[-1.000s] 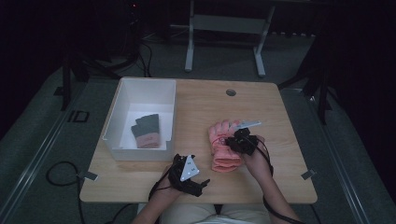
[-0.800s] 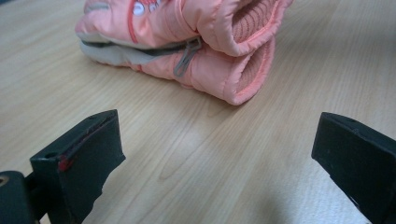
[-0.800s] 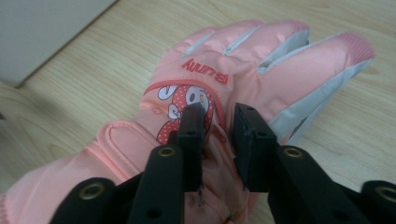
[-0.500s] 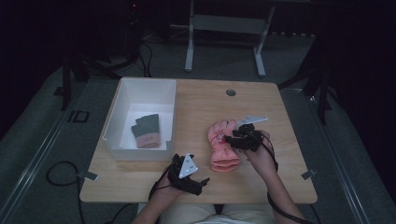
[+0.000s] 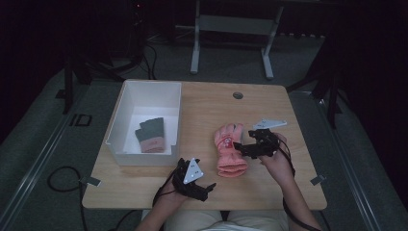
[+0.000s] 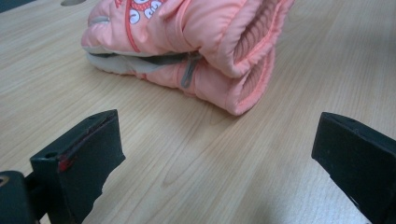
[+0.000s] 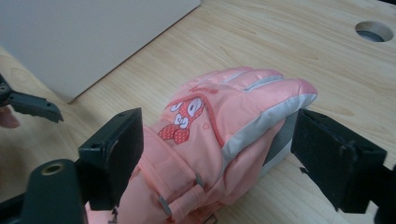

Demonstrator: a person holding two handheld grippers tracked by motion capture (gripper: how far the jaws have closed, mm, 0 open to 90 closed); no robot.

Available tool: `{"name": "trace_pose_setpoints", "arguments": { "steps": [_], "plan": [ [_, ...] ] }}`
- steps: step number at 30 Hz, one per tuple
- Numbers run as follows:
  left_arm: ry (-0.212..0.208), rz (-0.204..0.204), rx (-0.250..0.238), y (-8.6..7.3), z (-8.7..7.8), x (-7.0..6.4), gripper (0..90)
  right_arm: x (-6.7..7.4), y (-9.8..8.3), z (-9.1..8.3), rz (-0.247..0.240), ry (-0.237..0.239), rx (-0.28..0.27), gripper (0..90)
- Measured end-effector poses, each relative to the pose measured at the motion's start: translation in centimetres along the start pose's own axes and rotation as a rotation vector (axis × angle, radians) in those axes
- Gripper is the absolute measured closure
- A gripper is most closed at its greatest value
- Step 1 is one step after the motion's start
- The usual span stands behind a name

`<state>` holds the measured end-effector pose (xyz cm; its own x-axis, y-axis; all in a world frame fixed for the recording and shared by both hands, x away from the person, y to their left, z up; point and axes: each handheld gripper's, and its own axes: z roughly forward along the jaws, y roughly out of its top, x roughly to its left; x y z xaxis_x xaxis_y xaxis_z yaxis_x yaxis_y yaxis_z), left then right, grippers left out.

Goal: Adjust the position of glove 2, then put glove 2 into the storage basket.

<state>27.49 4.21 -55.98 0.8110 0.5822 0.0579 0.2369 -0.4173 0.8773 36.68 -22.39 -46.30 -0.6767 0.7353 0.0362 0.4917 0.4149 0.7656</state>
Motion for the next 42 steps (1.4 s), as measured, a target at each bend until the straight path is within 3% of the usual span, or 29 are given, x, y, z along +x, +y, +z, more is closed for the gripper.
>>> {"name": "trace_pose_setpoints", "arguments": {
  "steps": [6, 11, 16, 18, 19, 24, 27, 29, 31, 35, 38, 40, 42],
  "plan": [
    [-0.039, -0.043, 0.028, 1.5, -0.5, -0.4, 3.1, -0.8, -0.6, -0.8, -0.018, -0.002, -0.016, 14.5],
    [-0.065, -0.088, -0.018, 3.2, -1.2, 0.1, 4.0, -1.2, -0.5, -2.3, 0.017, -0.022, -0.035, 14.3],
    [-0.051, -0.079, -0.045, 5.4, -1.4, 0.7, 5.2, -1.2, 0.1, -3.4, 0.031, -0.025, -0.101, 12.3],
    [-0.055, -0.069, -0.058, 6.5, -1.4, 0.8, 5.5, -0.9, 0.4, -3.5, 0.011, -0.034, -0.105, 13.7],
    [-0.051, -0.06, -0.066, 7.0, -1.3, 0.9, 5.5, -0.8, 0.5, -3.5, 0.004, -0.042, -0.106, 18.5],
    [-0.021, -0.055, -0.073, 9.6, -0.8, 2.2, 8.9, -0.1, 1.4, -2.3, -0.001, -0.053, -0.079, 65.6],
    [-0.003, -0.074, -0.069, 10.4, -0.1, 3.1, 11.1, 0.4, 1.6, -0.7, -0.014, -0.064, -0.045, 74.6],
    [0.029, -0.077, -0.062, 10.8, 0.5, 3.5, 12.3, 0.7, 1.4, 0.4, -0.017, -0.058, -0.027, 74.6],
    [0.026, -0.09, -0.061, 11.0, 1.2, 3.8, 13.9, 1.0, 1.1, 1.4, -0.026, -0.06, -0.016, 74.5],
    [0.047, -0.108, -0.012, 10.9, 2.6, 4.3, 14.1, 0.8, -0.1, 2.7, -0.035, -0.125, 0.034, 72.1],
    [0.04, -0.138, 0.035, 10.5, 3.5, 4.8, 14.2, -0.6, -1.2, 2.9, 0.05, -0.143, 0.073, 63.9],
    [0.027, -0.169, 0.065, 10.2, 4.1, 5.2, 14.2, -1.2, -1.8, 2.8, 0.054, -0.158, 0.102, 58.8],
    [0.004, -0.204, 0.107, 9.7, 4.9, 5.7, 14.2, -1.6, -2.3, 2.8, 0.066, -0.141, 0.113, 54.6]
  ]
}}
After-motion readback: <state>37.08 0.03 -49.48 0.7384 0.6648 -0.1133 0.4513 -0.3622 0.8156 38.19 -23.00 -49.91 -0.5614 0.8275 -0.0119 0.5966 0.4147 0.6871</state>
